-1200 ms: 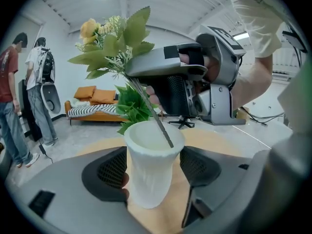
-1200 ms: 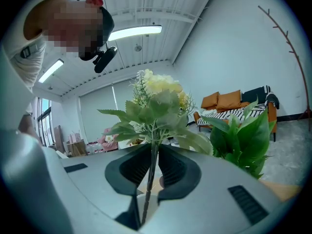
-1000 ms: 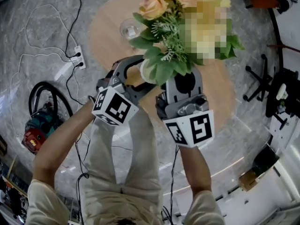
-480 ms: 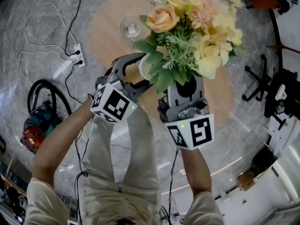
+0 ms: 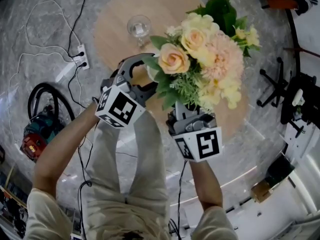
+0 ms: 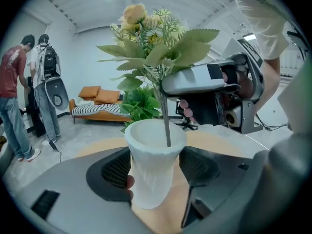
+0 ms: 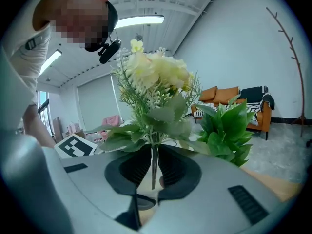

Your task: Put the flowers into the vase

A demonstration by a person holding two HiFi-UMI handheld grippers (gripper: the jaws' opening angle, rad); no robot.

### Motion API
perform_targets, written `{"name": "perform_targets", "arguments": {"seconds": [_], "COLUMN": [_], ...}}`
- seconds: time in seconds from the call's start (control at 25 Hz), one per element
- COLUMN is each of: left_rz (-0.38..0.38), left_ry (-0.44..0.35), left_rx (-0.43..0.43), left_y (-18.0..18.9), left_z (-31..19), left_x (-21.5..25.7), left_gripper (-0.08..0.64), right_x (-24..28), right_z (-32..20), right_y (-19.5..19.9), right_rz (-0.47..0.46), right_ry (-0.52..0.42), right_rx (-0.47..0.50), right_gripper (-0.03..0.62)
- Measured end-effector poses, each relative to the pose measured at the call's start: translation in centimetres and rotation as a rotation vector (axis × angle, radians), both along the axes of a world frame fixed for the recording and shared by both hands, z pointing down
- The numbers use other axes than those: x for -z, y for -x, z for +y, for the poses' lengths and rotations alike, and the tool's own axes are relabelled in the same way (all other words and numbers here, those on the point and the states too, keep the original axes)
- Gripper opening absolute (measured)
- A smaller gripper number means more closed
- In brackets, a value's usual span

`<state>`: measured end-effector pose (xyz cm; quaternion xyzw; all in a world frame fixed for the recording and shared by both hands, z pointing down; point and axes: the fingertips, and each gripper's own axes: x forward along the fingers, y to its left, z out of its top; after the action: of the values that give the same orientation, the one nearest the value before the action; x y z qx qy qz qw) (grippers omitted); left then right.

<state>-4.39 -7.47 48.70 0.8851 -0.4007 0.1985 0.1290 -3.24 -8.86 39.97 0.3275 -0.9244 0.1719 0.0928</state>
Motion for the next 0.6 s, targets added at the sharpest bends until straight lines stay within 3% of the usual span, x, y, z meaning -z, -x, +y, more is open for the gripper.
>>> {"name": "perform_targets", "arguments": {"seconds": [0.28, 0.6], "left_rz": [-0.009, -0.01], "left_ry": [0.002, 0.003], "left_rx": [0.004, 0.008], "left_y": [0.1, 0.1], "left_z": [0.3, 0.2], "left_x": [-0.1, -0.1], "left_gripper": [0.316, 0.316], "right_x": [-1.5, -3.8], "right_z": [1.8, 3.0], "right_y": [0.3, 0.0], "right_rz": [0.067, 0.269], "right_ry": [0.012, 0.014], "right_rx": [0.058, 0.082], "right_gripper": [0.043, 0.043]}}
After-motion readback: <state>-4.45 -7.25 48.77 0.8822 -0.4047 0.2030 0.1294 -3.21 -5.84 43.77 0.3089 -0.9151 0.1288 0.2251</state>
